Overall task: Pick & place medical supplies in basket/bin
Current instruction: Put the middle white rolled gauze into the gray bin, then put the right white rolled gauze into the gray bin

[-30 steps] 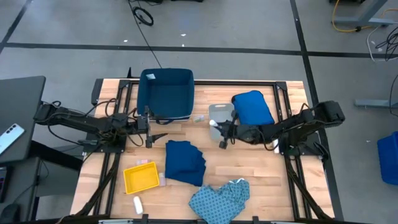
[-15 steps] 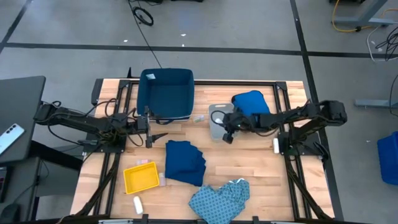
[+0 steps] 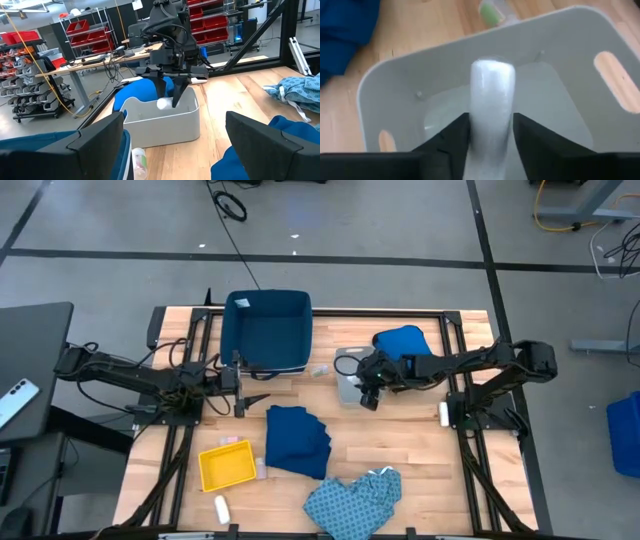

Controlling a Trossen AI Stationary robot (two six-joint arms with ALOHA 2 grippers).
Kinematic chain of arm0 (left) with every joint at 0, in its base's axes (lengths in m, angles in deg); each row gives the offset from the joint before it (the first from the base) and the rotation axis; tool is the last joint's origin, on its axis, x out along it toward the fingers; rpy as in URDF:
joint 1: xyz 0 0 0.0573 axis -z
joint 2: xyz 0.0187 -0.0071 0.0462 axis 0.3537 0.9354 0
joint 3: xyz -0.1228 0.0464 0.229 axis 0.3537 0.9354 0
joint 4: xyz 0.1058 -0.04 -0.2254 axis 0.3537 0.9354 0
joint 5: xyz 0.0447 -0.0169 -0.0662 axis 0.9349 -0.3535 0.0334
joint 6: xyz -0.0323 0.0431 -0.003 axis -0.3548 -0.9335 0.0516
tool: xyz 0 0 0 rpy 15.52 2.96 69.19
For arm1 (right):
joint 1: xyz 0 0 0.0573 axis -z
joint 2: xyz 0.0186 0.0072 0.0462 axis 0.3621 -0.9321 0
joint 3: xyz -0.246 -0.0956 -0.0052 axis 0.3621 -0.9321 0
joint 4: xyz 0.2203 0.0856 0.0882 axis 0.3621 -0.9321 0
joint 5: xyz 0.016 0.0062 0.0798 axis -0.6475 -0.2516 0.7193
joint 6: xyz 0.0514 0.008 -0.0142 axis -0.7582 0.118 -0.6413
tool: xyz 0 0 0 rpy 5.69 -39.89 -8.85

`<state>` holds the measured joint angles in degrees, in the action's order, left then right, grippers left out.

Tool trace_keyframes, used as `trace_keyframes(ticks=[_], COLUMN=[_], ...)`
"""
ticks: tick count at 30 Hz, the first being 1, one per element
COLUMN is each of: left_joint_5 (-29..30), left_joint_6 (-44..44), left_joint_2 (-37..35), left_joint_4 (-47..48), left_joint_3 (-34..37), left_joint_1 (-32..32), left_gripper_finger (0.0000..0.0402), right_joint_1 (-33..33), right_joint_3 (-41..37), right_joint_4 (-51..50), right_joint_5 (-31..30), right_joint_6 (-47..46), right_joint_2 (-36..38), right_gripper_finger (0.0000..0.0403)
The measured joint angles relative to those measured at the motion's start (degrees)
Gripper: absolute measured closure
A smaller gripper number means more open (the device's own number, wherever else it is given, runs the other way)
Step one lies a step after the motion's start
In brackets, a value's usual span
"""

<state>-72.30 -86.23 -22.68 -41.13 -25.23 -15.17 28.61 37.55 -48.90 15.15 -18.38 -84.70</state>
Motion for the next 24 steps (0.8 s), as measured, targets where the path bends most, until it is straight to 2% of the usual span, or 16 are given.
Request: trace_keyframes(ticks=[5,13,18,24], left_joint_5=[0.0,0.0,0.0,0.0], left_joint_6=[0.0,-0.1,-0.3,-0.4], left_joint_2=[0.0,0.0,0.0,0.0], left_joint_4=[0.0,0.0,0.0,0.0], left_joint_3=[0.0,0.0,0.0,0.0], left_joint_1=[0.0,0.0,0.0,0.0], left_gripper_finger=[0.0047,0.0047,0.0047,0.0047], right_joint_1=[0.0,-0.4,-2.6,-6.9], right_joint_3=[0.0,0.6,7.3,19.5], right_joint_4=[-0.5,-2.2,-16.1,-40.0], right_joint_5=[0.0,-1.2,-7.5,-8.2], right_joint_6=[0.3,1.4,1.0,-5.7], right_joint_2=[0.0,0.0,0.0,0.0], right_gripper_finger=[0.0198,0.0197,0.0197,0.0197])
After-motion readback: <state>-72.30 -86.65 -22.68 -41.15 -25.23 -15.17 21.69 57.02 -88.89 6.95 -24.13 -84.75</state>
